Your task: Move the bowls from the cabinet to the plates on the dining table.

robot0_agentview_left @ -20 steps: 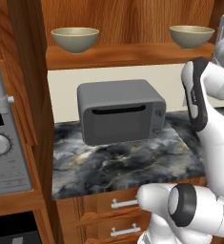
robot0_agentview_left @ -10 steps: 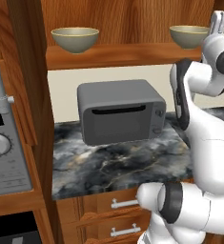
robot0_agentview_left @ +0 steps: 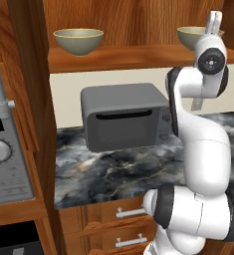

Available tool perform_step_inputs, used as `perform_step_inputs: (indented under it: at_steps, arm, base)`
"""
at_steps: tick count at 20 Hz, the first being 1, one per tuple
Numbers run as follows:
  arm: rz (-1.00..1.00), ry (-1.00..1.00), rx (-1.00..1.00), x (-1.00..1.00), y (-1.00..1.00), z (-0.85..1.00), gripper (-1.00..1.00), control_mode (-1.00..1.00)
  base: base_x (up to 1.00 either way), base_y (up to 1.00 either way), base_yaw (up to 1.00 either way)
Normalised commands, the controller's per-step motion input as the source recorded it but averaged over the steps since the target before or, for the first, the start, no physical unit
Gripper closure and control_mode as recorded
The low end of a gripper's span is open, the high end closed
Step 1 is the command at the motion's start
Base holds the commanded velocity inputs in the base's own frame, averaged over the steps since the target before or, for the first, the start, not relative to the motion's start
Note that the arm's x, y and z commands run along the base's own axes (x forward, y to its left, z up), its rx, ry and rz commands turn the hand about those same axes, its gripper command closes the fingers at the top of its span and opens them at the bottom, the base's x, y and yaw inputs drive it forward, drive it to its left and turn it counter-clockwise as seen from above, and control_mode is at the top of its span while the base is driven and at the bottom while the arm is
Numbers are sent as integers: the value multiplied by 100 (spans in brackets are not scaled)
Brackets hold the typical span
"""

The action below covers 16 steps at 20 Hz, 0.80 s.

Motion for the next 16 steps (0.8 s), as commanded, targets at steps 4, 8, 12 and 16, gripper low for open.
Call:
perform_step_inputs:
  at_steps: [4, 8, 12, 16]
  arm:
    - [-8, 0, 4, 16, 20, 1, -100, -100]
    - [-9, 1, 3, 23, 13, 1, -100, -100]
    - [-7, 5, 1, 28, 0, 2, -100, -100]
    - [-7, 7, 0, 30, -1, 2, -100, -100]
  base:
    - [0, 0, 0]
    - [0, 0, 0]
    - [0, 0, 0]
    - [0, 0, 0]
